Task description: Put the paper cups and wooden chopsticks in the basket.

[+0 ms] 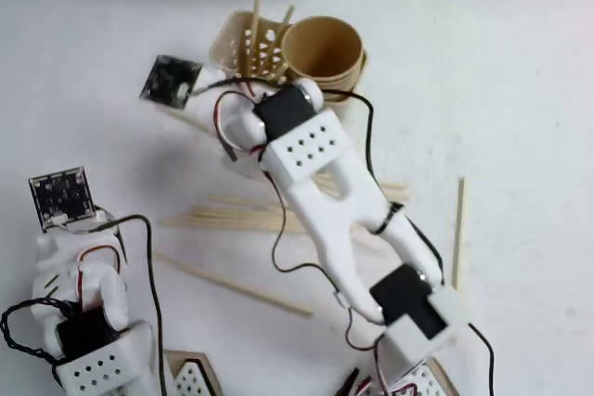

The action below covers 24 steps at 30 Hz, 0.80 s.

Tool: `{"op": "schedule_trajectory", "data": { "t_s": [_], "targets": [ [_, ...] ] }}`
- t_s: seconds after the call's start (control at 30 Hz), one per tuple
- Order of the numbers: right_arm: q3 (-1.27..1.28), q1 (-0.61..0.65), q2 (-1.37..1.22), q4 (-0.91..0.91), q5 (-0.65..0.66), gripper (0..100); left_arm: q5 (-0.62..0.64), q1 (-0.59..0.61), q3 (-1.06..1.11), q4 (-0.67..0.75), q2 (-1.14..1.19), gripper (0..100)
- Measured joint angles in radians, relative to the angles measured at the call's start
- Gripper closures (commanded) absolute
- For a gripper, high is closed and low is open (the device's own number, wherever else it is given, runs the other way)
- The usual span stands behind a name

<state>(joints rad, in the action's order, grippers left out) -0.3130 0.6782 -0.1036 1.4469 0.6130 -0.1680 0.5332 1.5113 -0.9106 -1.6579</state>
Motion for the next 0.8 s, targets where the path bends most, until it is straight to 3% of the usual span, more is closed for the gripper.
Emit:
{"op": "schedule_trajectory", "data": {
  "t_s": [0.33, 0.8],
  "targets": [
    [0.000, 0.006, 0.166, -0.206, -0.221, 98.0, -0.003, 0.000, 0.000, 0.000, 0.000, 97],
    [0.000, 0.080, 0.284, -0.549, -0.324, 98.0, -0.003, 0.000, 0.000, 0.000, 0.000, 97]
  ]
}}
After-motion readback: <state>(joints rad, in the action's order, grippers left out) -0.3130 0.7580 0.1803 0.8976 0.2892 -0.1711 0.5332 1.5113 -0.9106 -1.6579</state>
